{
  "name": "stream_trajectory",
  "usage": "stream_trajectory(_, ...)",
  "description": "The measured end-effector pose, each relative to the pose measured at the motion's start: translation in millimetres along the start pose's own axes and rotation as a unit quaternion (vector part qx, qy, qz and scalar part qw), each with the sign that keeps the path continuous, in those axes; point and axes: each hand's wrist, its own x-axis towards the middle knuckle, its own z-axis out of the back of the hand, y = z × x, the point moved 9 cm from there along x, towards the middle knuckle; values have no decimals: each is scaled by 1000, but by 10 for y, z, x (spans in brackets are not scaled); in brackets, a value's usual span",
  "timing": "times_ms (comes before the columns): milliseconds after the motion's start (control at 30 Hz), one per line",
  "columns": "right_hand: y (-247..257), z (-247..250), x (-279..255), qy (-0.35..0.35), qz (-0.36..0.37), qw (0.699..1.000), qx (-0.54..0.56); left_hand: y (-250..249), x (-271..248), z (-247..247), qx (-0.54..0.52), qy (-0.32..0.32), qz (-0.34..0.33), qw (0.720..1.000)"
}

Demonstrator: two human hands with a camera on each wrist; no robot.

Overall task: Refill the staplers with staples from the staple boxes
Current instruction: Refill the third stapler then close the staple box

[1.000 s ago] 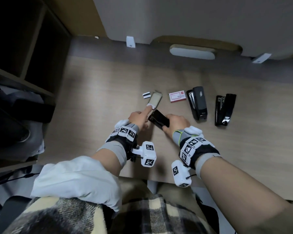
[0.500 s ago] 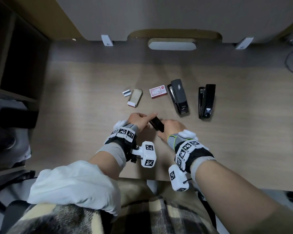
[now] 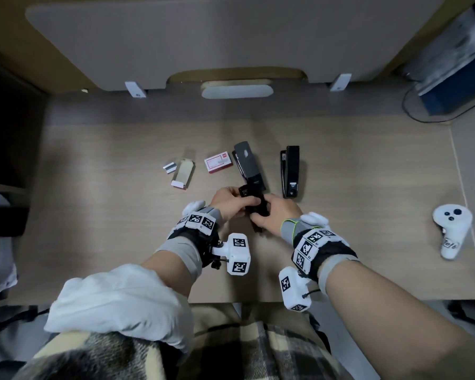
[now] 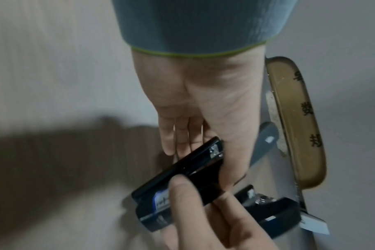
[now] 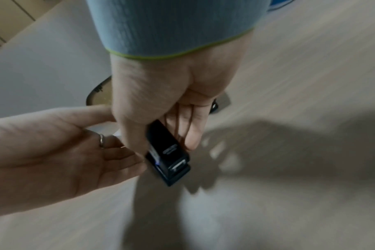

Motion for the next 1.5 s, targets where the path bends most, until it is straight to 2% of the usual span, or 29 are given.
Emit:
stream_trajectory(167,44,552,2,-43,9,997,68,-640,-51,-180,-13,39,-57,997)
stream_trajectory(233,-1,722,35,-57,-4,995,82,-819,-44,-238,-4,31,-70,997)
stream_trajectory(300,-80,827,116,-67,-28,994,85,-957,19,-226,9,-15,-89,996)
stream_trajectory(433,-142,857,251,-75,-55,993,67,-1081,84,-13,66,-165,-142,974)
stream_trajectory(500,-87,874,275,-88,-56,992,66,-1100,61,78,135,-208,-166,954)
stream_trajectory(567,9,912,345,-99,-60,991,67,-1064,114,174,212,-230,-150,938)
stream_trajectory(633,76,914,402,-92,-61,993,47,-1024,167,192,238,-216,-139,937)
stream_trajectory(733,190,851,571,-77,-61,995,25,-1030,261,206,168,-161,-156,960)
stream_trajectory(900,304,741,780,-72,-95,993,20,-1018,387,316,107,-135,-146,974)
stream_trajectory(1033,271,606,943,-57,-128,989,41,-963,586,440,68,-122,-114,984)
stream_trajectory(1267,244,657,989,-46,-148,987,31,-1034,698,399,50,-76,-104,990)
stream_trajectory(1333,256,832,916,-84,-129,988,24,-1060,705,346,42,-72,-102,991)
stream_trajectory(1400,276,1050,848,-162,-84,983,12,-1070,700,316,33,-79,-100,991)
stream_trajectory(1467,280,1244,731,-251,-34,966,-42,-1090,678,279,19,-86,-102,991)
stream_trajectory(1500,245,1286,683,-282,-32,956,-71,-1091,664,268,11,-89,-105,990)
